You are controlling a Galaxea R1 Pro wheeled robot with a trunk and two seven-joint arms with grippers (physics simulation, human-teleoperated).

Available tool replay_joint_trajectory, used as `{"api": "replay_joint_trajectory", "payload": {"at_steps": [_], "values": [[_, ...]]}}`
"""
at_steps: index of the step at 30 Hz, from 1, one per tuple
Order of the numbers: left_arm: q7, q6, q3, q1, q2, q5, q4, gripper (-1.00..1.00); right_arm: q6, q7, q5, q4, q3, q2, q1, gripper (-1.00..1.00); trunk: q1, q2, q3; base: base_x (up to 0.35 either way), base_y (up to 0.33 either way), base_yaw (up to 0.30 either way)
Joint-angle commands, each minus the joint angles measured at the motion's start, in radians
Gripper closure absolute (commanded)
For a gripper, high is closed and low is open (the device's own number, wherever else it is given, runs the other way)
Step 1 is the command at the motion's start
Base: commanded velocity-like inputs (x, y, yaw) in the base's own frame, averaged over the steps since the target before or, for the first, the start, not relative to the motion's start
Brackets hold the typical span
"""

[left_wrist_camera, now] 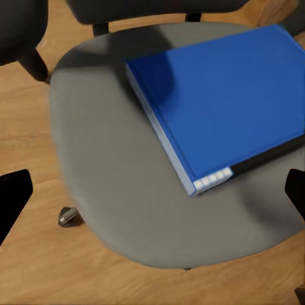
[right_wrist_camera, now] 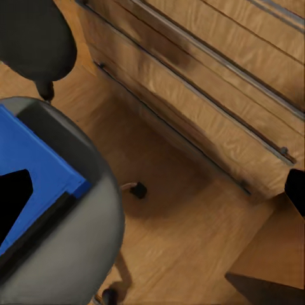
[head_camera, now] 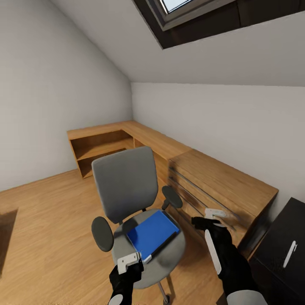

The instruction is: In the bedroom, organize the workspace by keeping the computer under the desk, ensuring the monitor is on the desk, placing the keyboard on the desk next to the monitor, placing the mouse on the desk next to the keyboard, moving the folder from the swivel chair onto the desk next to the mouse, stacking the notebook on top of the folder with the pen on top of the notebook, and positioning the swivel chair next to the desk.

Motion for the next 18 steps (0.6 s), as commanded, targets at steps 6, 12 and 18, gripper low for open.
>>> {"api": "replay_joint_trajectory", "payload": {"at_steps": [6, 12, 18], "values": [[0.007, 0.005, -0.002, -0.001, 0.0, 0.002, -0.002, -1.0, -0.074, -0.093, 0.001, 0.026, 0.062, 0.0, 0.017, -1.0, 0.0, -0.001, -0.005, 0.0, 0.0, 0.274], [0.006, 0.004, -0.004, -0.001, 0.001, 0.0, -0.002, -1.0, -0.113, -0.121, 0.001, 0.068, 0.126, 0.001, 0.019, -1.0, 0.0, -0.001, -0.009, 0.0, 0.0, 0.273], [0.006, 0.003, -0.003, -0.001, 0.002, -0.002, -0.002, -1.0, -0.151, -0.124, 0.001, 0.082, 0.147, -0.001, 0.019, -1.0, 0.0, -0.001, -0.013, 0.017, 0.123, 0.27]]}}
